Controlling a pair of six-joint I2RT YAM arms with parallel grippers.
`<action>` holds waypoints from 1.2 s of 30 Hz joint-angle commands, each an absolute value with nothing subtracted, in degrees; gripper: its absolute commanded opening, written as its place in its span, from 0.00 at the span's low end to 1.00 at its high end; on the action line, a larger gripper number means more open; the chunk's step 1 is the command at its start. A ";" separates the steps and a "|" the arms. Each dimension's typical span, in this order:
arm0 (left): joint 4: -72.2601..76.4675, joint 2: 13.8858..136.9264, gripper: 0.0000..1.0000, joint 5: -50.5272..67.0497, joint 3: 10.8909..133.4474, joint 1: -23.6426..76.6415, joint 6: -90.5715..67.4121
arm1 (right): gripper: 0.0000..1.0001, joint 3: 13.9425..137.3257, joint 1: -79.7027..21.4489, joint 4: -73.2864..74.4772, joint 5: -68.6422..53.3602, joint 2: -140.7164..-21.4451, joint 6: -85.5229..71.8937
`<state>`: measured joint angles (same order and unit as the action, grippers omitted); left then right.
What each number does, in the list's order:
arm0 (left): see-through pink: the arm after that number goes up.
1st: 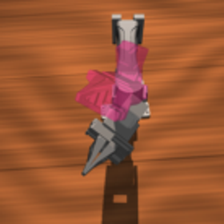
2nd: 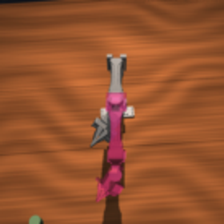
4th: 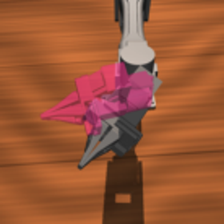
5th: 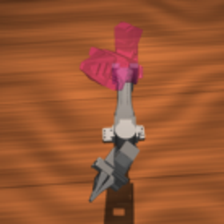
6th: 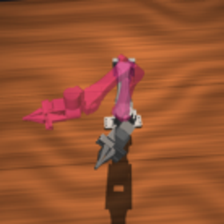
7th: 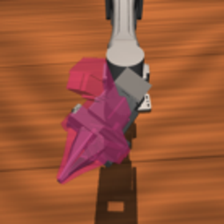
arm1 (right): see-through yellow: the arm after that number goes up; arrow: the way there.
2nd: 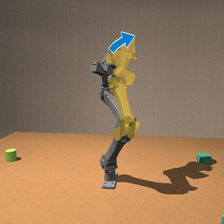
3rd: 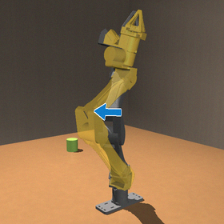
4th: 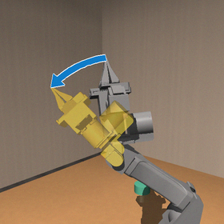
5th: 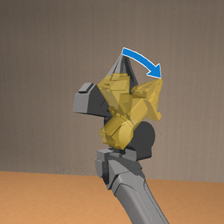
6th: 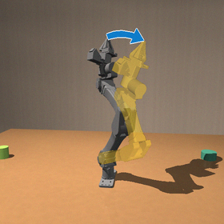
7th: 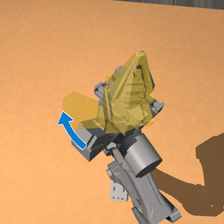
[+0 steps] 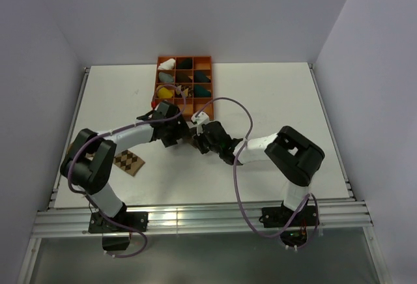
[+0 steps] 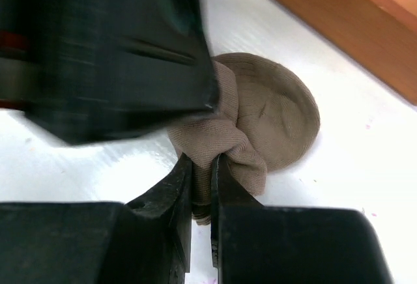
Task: Roll the socks
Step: Roll the sock at the center of the board.
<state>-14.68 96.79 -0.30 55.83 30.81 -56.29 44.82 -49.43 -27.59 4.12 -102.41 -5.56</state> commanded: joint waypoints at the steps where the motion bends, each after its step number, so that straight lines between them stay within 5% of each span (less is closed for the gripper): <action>1: -13.19 90.63 0.77 0.18 53.71 29.53 -57.13 | 0.00 45.96 -46.85 -16.36 -9.83 -101.17 -8.26; 9: -7.48 89.91 0.71 0.96 50.97 27.16 -53.71 | 0.00 49.13 -45.62 -8.97 -15.73 -99.14 -4.93; 16: -3.00 97.02 0.52 11.15 53.97 27.25 -47.55 | 0.00 51.15 -45.62 -6.33 -18.01 -100.37 -3.34; 20: -1.06 99.14 0.49 15.90 53.70 27.77 -45.36 | 0.00 52.56 -45.09 -4.40 -21.87 -101.16 -3.43; 36: -0.62 100.20 0.31 14.77 55.02 31.73 -42.10 | 0.00 58.26 -37.44 3.78 -38.66 -109.85 -11.16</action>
<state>-2.42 102.06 14.74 54.02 31.48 -42.87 56.95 -38.61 -1.39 -36.60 -105.78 -9.19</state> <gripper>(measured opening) 0.307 0.203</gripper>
